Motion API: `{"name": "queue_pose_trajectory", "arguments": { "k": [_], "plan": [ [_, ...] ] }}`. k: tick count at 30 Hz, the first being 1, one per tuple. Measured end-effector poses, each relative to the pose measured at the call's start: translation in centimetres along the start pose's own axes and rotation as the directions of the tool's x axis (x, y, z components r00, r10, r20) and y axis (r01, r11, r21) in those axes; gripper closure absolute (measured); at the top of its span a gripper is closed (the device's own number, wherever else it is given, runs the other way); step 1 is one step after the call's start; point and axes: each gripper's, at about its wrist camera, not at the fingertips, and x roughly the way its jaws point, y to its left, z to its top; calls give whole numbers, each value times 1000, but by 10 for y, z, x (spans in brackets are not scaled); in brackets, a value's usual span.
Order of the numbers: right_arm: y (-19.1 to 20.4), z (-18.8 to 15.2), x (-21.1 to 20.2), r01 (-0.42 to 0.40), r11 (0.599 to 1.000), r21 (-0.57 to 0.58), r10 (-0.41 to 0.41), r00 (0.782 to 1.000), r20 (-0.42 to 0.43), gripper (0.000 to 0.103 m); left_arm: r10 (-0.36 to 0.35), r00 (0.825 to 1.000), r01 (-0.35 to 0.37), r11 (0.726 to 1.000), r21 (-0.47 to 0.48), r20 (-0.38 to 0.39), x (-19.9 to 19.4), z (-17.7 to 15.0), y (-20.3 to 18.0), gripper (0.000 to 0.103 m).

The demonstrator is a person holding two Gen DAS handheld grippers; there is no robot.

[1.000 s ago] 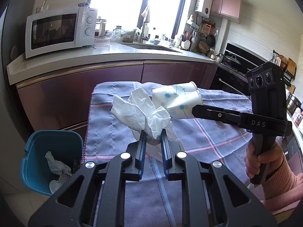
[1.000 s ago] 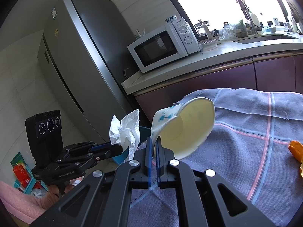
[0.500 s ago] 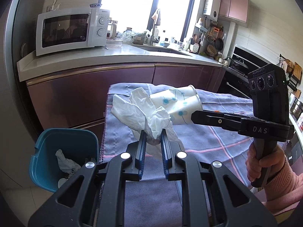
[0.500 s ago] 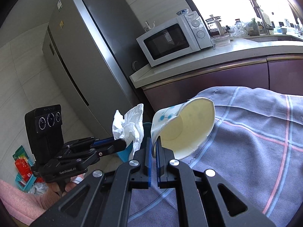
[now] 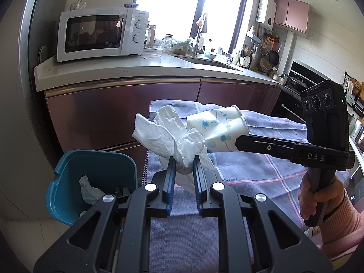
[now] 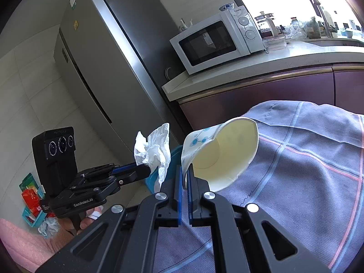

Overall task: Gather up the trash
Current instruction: 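Carry the tissue with the left tool while the right tool carries the cup to the teal bin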

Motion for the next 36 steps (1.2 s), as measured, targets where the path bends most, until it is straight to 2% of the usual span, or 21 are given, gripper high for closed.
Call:
{"name": "queue_pose_trajectory", "arguments": {
  "k": [18,36],
  "plan": [
    [20,12,39,-62,997,-42,60,996,-64,100,103,995,-103,994,-46,1,-14,-7,39,87],
    [30,18,78,-89,994,-59,81,988,-132,100,180,983,-181,979,-99,-19,-17,-14,78,87]
  ]
}}
